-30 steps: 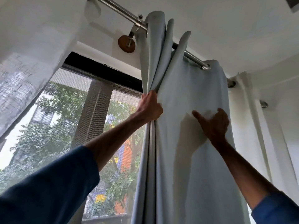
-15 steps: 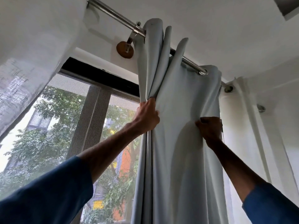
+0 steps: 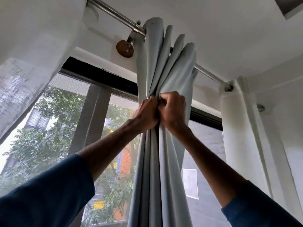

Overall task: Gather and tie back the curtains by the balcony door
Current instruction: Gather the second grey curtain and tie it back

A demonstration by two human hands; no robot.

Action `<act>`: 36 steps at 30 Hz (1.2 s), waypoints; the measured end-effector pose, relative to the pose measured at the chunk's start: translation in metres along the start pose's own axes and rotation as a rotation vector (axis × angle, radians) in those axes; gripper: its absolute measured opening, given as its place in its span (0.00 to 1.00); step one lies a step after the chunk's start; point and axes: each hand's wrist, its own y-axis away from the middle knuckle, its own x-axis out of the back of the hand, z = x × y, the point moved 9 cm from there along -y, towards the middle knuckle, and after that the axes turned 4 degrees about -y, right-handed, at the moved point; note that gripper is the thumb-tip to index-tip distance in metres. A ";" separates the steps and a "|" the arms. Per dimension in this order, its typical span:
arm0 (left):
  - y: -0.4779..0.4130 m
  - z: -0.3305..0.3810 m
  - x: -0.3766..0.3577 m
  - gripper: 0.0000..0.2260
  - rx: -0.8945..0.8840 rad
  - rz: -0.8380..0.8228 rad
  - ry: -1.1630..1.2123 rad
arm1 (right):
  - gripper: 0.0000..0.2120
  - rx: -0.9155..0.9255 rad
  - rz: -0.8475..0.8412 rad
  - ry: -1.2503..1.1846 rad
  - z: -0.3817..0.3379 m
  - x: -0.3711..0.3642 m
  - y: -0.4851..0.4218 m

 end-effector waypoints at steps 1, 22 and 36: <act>0.001 -0.002 0.003 0.10 0.012 -0.008 0.001 | 0.22 0.003 0.001 -0.019 -0.003 0.000 0.001; 0.063 0.008 0.014 0.04 -0.051 0.235 0.008 | 0.07 -0.180 -0.071 -0.384 0.026 0.021 0.074; 0.022 -0.018 0.005 0.17 0.370 0.029 -0.018 | 0.07 -0.140 -0.244 -0.439 0.030 0.017 0.087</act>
